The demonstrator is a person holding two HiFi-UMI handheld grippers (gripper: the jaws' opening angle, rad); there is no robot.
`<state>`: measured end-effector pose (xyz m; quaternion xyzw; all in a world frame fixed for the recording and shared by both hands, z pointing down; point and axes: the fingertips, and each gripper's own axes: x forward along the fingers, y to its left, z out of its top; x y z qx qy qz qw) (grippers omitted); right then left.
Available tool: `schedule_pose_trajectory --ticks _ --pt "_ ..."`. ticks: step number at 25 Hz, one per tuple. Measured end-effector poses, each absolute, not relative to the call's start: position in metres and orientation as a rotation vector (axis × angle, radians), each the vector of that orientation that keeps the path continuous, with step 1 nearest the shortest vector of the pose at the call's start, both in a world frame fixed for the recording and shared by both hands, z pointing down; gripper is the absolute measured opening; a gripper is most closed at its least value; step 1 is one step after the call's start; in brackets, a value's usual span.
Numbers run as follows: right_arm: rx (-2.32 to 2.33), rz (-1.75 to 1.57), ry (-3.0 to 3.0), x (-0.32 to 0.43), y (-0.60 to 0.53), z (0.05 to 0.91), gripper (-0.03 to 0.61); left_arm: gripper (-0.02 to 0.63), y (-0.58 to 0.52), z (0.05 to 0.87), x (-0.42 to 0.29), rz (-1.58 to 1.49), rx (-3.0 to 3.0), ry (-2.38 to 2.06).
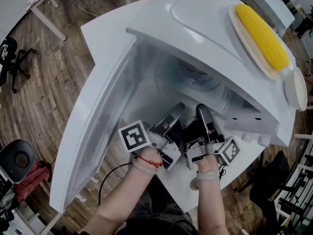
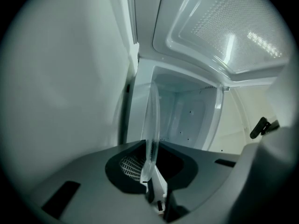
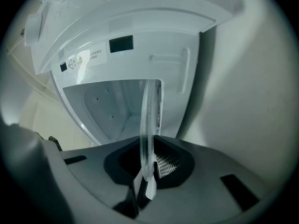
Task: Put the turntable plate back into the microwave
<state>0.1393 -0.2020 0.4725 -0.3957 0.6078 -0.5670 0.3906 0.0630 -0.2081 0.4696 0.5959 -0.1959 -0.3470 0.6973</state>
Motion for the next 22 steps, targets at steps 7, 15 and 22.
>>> schedule_pose_trajectory --ticks 7,15,22 --pt "-0.997 -1.412 1.541 0.144 -0.203 0.467 0.046 0.054 -0.211 0.468 0.067 -0.768 1.329 -0.416" --pt "-1.007 -1.412 1.54 0.146 -0.196 0.468 0.05 0.054 -0.213 0.469 0.067 -0.768 1.337 -0.417" --pt "-1.001 -1.415 1.534 0.149 -0.188 0.47 0.051 0.052 -0.22 0.473 0.067 -0.767 1.341 -0.437"
